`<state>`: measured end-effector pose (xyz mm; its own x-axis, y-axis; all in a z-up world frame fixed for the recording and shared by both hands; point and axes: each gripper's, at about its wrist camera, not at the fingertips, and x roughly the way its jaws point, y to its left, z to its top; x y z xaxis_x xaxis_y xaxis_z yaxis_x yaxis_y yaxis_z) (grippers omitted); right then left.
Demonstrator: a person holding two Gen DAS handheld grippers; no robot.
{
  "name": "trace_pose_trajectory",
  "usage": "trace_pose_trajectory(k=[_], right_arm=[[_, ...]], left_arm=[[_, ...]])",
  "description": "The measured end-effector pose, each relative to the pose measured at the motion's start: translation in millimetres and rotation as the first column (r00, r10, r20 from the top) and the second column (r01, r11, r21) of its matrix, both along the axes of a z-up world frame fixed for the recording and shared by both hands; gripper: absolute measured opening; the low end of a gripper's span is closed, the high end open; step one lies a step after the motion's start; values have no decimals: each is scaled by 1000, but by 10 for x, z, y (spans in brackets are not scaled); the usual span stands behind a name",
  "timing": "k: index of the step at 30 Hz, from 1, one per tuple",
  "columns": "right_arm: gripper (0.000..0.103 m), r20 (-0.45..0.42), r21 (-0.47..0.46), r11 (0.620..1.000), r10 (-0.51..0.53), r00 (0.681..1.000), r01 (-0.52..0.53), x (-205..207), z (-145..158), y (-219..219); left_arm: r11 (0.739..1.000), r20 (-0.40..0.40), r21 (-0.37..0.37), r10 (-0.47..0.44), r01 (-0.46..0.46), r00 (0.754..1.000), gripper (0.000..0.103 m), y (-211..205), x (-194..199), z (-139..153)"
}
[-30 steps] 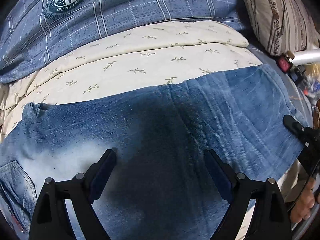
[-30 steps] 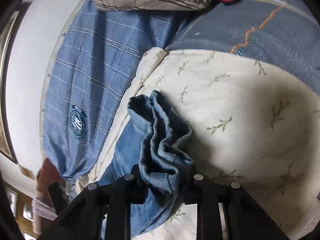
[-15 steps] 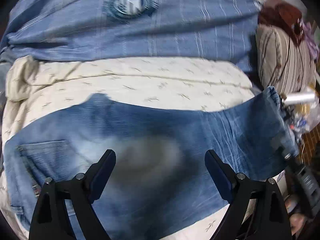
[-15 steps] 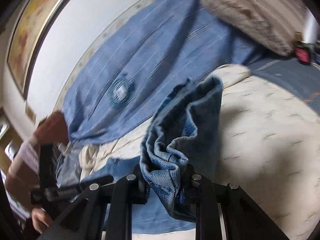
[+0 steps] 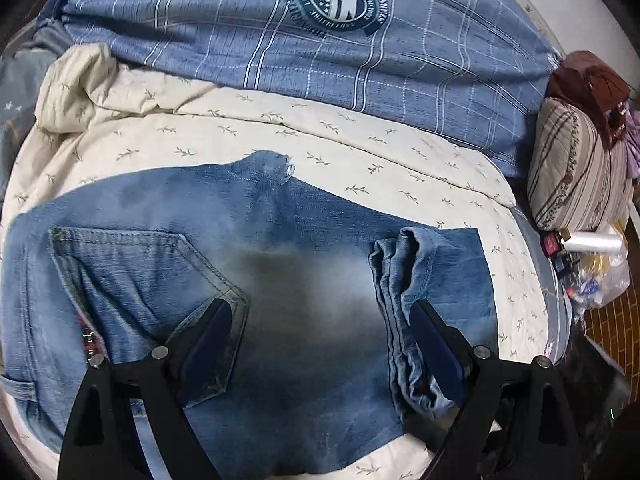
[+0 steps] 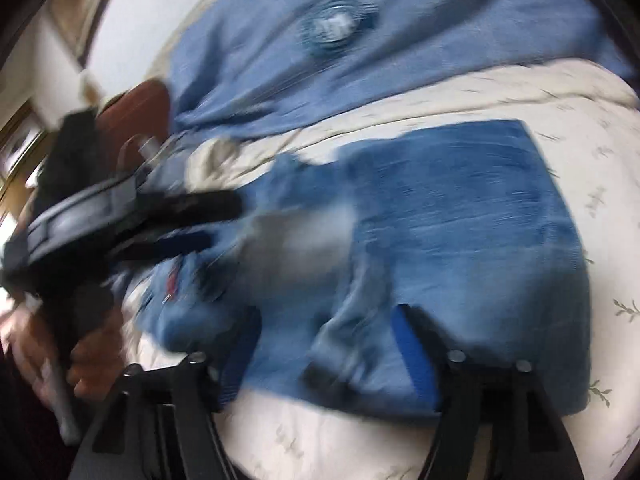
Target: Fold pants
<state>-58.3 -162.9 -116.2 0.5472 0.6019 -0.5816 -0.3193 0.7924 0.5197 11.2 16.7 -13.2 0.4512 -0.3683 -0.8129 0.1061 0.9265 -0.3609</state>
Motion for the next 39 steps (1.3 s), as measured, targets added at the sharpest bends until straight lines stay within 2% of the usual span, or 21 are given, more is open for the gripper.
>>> trace_pose_trajectory(k=[2, 6, 8, 9, 12, 16, 18, 19, 21, 23, 26, 28, 30, 33, 36, 38, 39], right_arm=[[72, 21, 23, 1000, -7, 1000, 7, -74, 38, -106], [71, 46, 83, 990, -118, 992, 114, -123, 105, -513], [66, 28, 117, 980, -164, 986, 160, -115, 82, -680], [58, 21, 117, 978, -178, 984, 175, -114, 71, -724], [34, 18, 29, 980, -197, 980, 196, -110, 48, -667], [32, -17, -57, 987, -151, 988, 150, -52, -45, -475], [32, -28, -145, 985, -102, 994, 97, -18, -99, -285], [32, -8, -181, 979, -98, 995, 95, -37, -89, -230], [32, -8, -149, 986, -70, 998, 68, -48, -63, -187], [32, -20, -110, 992, -66, 998, 64, -58, -45, -228], [32, -21, -32, 995, -96, 995, 95, -83, 14, -352], [32, 10, 3, 992, -124, 992, 124, -112, 79, -440], [32, 30, 10, 986, -167, 986, 166, -104, 126, -471], [32, -9, 33, 983, -182, 983, 182, 8, 99, -434], [33, -92, -38, 993, -115, 989, 112, 184, -67, -132], [34, -27, -107, 986, -131, 991, 127, 123, -2, 11], [34, -26, -92, 989, -120, 992, 117, 141, 39, 17]], left_arm=[[1000, 7, 4, -13, 13, 1000, 91, -73, 28, -3], [997, 37, 41, -62, 60, 997, 91, -335, 105, 10], [993, 52, 87, -88, 83, 995, 91, -494, 172, 1], [988, 56, 125, -92, 85, 994, 91, -591, 236, -25], [966, 34, 248, -89, 78, 995, 91, -809, 424, -169], [940, 25, 329, -103, 90, 994, 90, -970, 558, -342], [903, 60, 418, -135, 97, 989, 90, -1099, 559, -360], [893, 71, 439, -140, 95, 988, 90, -1133, 562, -350], [882, 80, 462, -143, 91, 986, 90, -1161, 582, -314], [887, 78, 454, -134, 85, 988, 90, -1118, 597, -269], [918, 109, 394, -100, 50, 989, 90, -861, 487, -96], [915, 133, 403, -72, 13, 988, 90, -710, 394, 1], [912, 163, 410, -39, -32, 986, 90, -369, 254, 129], [917, 189, 388, 18, -92, 982, 90, 148, 43, 261], [908, 205, 377, 109, -182, 973, 90, 787, -216, 315], [904, 187, 353, 185, -242, 965, 90, 1251, -406, 284], [905, 173, 335, 213, -261, 962, 90, 1423, -468, 255]])
